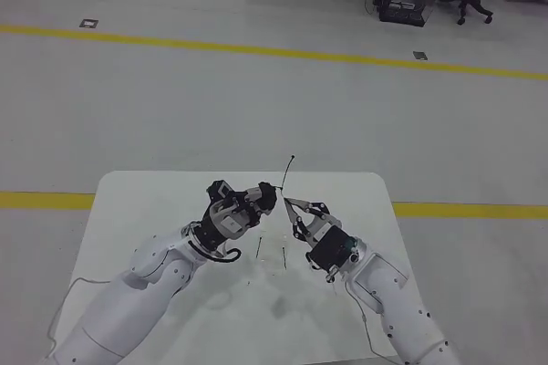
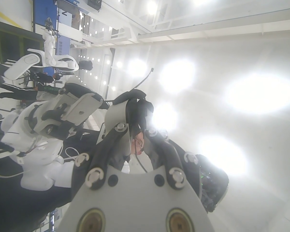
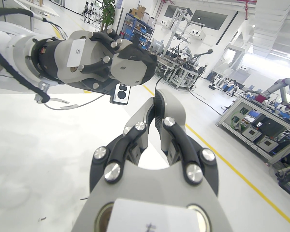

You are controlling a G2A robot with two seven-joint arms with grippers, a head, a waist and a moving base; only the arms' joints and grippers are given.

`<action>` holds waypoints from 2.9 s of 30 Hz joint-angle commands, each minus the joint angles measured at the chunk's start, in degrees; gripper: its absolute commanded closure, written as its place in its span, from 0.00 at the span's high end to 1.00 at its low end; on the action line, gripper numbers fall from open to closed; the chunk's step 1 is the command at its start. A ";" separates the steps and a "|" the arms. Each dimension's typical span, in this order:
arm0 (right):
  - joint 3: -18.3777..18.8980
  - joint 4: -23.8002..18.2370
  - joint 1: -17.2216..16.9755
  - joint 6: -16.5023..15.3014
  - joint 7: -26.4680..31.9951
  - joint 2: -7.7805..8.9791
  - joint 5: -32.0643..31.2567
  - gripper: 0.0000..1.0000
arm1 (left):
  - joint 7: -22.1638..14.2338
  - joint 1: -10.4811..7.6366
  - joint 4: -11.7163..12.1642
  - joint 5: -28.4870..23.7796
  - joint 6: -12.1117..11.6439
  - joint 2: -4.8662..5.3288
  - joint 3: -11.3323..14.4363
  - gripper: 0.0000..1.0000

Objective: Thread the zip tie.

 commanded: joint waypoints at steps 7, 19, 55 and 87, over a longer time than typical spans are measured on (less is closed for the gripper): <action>-0.44 0.10 -0.04 0.00 -0.42 0.65 -1.12 0.00 | -0.02 -0.16 0.06 0.08 -0.26 -0.18 -0.03 0.00; -1.47 -0.03 0.08 0.00 -0.14 2.82 -1.12 0.00 | 0.11 -0.15 -0.37 0.10 -0.49 -0.39 -0.27 0.00; -3.59 0.79 0.46 0.14 -1.09 6.25 -1.12 0.00 | 0.28 -0.96 -0.41 -0.13 -1.91 -1.27 -0.72 0.00; 5.50 2.41 -5.18 0.00 -6.57 6.53 25.06 1.00 | 5.60 2.13 0.05 21.83 -7.75 -0.17 -2.50 0.00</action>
